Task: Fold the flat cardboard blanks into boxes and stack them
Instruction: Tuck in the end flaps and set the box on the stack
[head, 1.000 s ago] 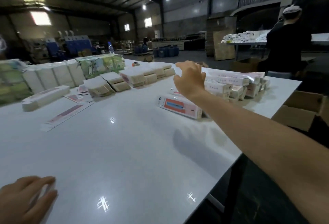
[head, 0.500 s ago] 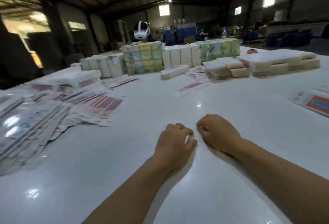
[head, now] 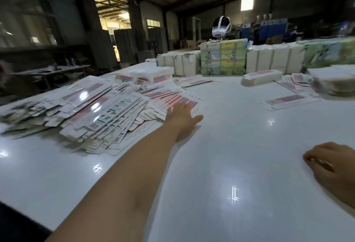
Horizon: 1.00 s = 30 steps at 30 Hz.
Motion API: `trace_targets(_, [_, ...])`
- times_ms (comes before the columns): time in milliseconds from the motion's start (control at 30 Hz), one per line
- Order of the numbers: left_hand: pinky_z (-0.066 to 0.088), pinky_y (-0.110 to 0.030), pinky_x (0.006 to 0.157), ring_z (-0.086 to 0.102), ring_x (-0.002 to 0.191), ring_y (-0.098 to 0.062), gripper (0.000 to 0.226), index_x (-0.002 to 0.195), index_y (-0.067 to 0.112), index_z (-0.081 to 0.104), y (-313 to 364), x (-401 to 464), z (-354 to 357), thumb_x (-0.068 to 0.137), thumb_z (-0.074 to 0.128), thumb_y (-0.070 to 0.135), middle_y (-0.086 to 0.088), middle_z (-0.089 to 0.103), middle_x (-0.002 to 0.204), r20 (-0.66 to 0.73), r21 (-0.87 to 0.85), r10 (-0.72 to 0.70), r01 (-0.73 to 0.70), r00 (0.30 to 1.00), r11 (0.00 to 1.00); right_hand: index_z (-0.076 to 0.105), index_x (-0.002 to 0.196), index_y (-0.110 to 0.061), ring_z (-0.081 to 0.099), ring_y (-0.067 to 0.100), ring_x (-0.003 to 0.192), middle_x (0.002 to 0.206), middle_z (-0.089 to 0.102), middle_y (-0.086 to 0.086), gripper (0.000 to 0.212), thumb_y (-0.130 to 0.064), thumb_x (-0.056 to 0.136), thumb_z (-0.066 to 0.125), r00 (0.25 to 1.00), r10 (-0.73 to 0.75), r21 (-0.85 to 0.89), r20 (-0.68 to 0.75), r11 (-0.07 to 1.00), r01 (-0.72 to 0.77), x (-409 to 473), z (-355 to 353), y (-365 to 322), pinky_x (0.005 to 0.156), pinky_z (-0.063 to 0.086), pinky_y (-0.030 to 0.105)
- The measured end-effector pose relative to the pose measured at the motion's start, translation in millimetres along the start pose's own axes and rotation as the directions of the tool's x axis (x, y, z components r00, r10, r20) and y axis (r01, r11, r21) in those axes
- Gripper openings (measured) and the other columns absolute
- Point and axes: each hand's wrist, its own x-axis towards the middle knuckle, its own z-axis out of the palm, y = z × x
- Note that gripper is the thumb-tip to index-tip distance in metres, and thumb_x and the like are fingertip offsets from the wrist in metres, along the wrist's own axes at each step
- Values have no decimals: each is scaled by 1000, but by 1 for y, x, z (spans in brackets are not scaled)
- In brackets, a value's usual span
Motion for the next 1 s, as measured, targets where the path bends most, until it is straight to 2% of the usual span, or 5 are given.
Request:
trace_targets(200, [13, -47, 112, 37, 132, -26, 66, 134, 12, 46, 7, 15, 6, 92, 33, 61, -10, 46, 140, 75, 57, -63, 59, 995, 997, 51, 75, -58, 57, 17, 70, 83, 55, -23, 56, -7, 73, 73, 1000, -23, 6, -10, 1000, 23, -5, -10, -9, 65, 51, 39])
trace_targets(300, [39, -35, 81, 54, 103, -26, 39, 116, 12, 57, 24, 10, 0, 97, 40, 42, -8, 59, 116, 42, 99, 16, -20, 999, 995, 50, 75, -55, 57, 18, 71, 83, 54, -25, 55, -5, 72, 73, 1000, -6, 2, 2, 1000, 6, -8, -13, -15, 65, 51, 39])
trace_targets(533, [36, -24, 48, 50, 63, -15, 19, 71, 14, 46, 38, -7, -29, 77, 63, 19, -3, 55, 77, 131, 170, 134, -155, 982, 973, 70, 77, -27, 56, 22, 74, 80, 54, -17, 25, -3, 74, 73, 1000, 12, -25, -24, 1000, -13, -8, -21, -36, 66, 50, 41])
trace_targets(700, [41, -28, 67, 55, 86, -22, 20, 104, 10, 59, 54, -28, -28, 85, 54, 12, -10, 58, 106, 181, 346, 193, -246, 964, 905, 73, 84, -18, 50, 15, 83, 86, 57, -11, 13, -8, 83, 66, 998, 64, -2, -7, 998, -64, -13, -30, -47, 70, 40, 32])
trace_targets(1000, [53, -37, 73, 53, 75, -20, 20, 76, 16, 49, 49, -39, -49, 76, 66, 26, -2, 52, 80, 321, 289, 153, -250, 935, 924, 70, 96, -22, 45, 9, 93, 101, 59, -12, 20, -17, 92, 50, 991, 113, -15, 70, 994, -112, -12, -37, -49, 77, 40, 25])
